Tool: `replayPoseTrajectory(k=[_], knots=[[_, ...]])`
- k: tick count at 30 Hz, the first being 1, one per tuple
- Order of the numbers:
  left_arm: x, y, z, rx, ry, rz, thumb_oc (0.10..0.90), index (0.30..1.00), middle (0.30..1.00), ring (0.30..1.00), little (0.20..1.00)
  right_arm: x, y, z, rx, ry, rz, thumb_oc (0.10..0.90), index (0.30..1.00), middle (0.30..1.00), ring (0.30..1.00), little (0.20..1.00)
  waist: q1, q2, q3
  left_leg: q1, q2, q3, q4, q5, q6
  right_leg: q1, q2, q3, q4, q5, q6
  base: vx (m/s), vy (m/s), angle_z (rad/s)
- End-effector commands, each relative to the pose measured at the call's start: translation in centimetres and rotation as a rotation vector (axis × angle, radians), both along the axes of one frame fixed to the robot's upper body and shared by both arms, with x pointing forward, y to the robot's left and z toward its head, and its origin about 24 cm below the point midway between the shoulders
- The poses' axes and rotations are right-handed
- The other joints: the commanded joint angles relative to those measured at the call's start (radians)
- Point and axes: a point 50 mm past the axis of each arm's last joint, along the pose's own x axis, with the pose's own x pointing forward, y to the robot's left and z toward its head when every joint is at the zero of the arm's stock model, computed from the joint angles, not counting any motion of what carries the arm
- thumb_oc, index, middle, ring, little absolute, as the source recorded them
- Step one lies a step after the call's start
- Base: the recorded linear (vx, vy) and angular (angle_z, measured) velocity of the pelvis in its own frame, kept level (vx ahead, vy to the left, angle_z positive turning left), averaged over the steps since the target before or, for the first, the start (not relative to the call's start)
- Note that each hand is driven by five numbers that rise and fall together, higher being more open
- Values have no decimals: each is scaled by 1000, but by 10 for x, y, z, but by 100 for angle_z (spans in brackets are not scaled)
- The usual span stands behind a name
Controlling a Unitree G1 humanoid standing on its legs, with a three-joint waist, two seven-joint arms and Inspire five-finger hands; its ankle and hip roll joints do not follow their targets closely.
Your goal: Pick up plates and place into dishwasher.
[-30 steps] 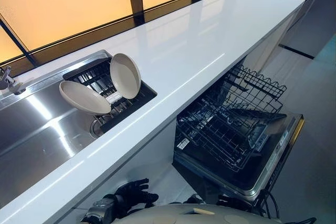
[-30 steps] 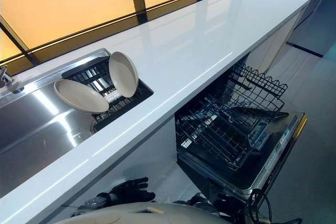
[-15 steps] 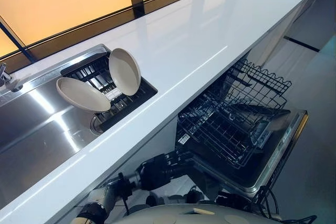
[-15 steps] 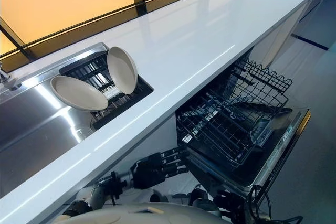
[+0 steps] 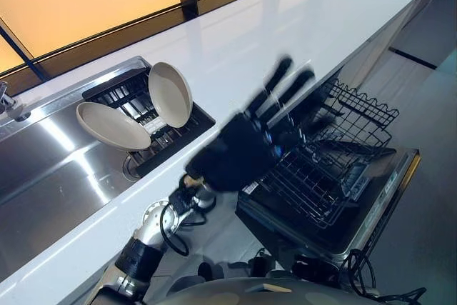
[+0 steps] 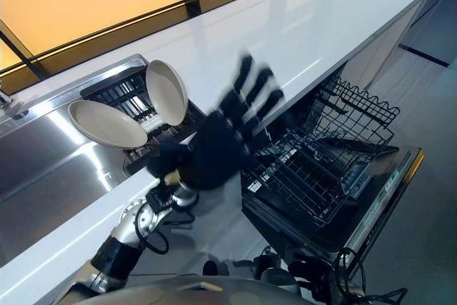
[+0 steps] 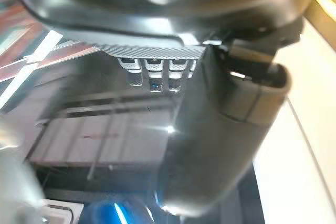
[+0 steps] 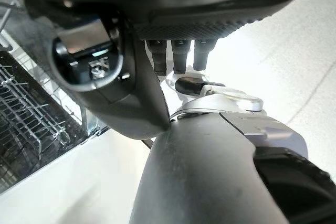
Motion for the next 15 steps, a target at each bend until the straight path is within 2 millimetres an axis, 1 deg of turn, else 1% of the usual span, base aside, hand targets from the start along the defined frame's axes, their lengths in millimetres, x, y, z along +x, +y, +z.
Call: replayPoseTrajectory(k=[1, 3, 6, 7, 9, 10, 11, 12, 13, 14, 15], knots=[[15, 32, 42, -30, -226, 522, 800, 900, 900, 900, 900, 5, 34, -6, 102, -6, 14, 800, 900, 900, 900, 900, 14, 7, -4, 29, -52, -14, 7, -136, 40, 34, 21, 31, 67, -103, 46, 0, 0, 0], [14, 64, 52, 23, -310, 857, 800, 900, 900, 900, 900, -4, 31, -7, 97, -4, -4, 800, 900, 900, 900, 900, 24, 10, -7, 26, -57, -33, 7, -133, 42, 38, 22, 30, 56, -100, 46, -2, 7, 2], [1, 99, 71, 106, -456, 1250, 800, 900, 900, 900, 900, -16, 30, -9, 96, 4, -24, 800, 900, 900, 900, 900, 42, 6, -16, 18, -62, -54, 7, -127, 39, 45, 23, 18, 42, -101, 44, -4, -1, 16], [-1, 104, 74, 121, -478, 1300, 800, 900, 900, 900, 900, -18, 30, -9, 96, 5, -27, 800, 900, 900, 900, 900, 47, 5, -17, 17, -63, -57, 7, -127, 38, 45, 23, 15, 41, -102, 44, 1, -11, 26], [-8, 115, 83, 188, -539, 1498, 800, 900, 900, 900, 900, -21, 30, -10, 95, 10, -30, 800, 900, 900, 900, 900, 57, 0, -23, 12, -64, -66, 7, -124, 35, 47, 24, 5, 38, -105, 42, 7, -12, 24], [-9, 116, 84, 195, -539, 1524, 800, 900, 900, 900, 900, -21, 30, -10, 96, 11, -29, 800, 900, 900, 900, 900, 58, 0, -24, 12, -65, -67, 7, -124, 35, 47, 24, 4, 38, -106, 41, 10, -11, 26], [-11, 120, 88, 235, -556, 1635, 800, 900, 900, 900, 900, -21, 29, -10, 96, 12, -28, 800, 900, 900, 900, 900, 62, -2, -26, 12, -65, -70, 7, -123, 34, 49, 24, 1, 37, -108, 40, 13, -12, 27], [-12, 125, 92, 287, -577, 1782, 800, 900, 900, 900, 900, -22, 29, -10, 96, 13, -26, 800, 900, 900, 900, 900, 66, -3, -28, 11, -66, -74, 7, -122, 34, 51, 25, -1, 36, -110, 39, 16, -13, 27], [-13, 128, 93, 310, -578, 1850, 800, 900, 900, 900, 900, -22, 29, -10, 96, 13, -28, 800, 900, 900, 900, 900, 68, -4, -30, 10, -66, -76, 7, -122, 34, 51, 25, -3, 36, -112, 37, 23, -15, 24], [-11, 134, 94, 413, -620, 2053, 800, 900, 900, 900, 900, -22, 29, -10, 96, 13, -25, 800, 900, 900, 900, 900, 72, -5, -34, 9, -67, -78, 7, -121, 33, 53, 26, -5, 36, -115, 35, 19, -12, 22], [-10, 137, 95, 452, -640, 2122, 800, 900, 900, 900, 900, -22, 30, -10, 96, 13, -23, 800, 900, 900, 900, 900, 73, -5, -35, 9, -67, -80, 7, -121, 33, 54, 26, -5, 35, -115, 35, 18, -11, 23]])
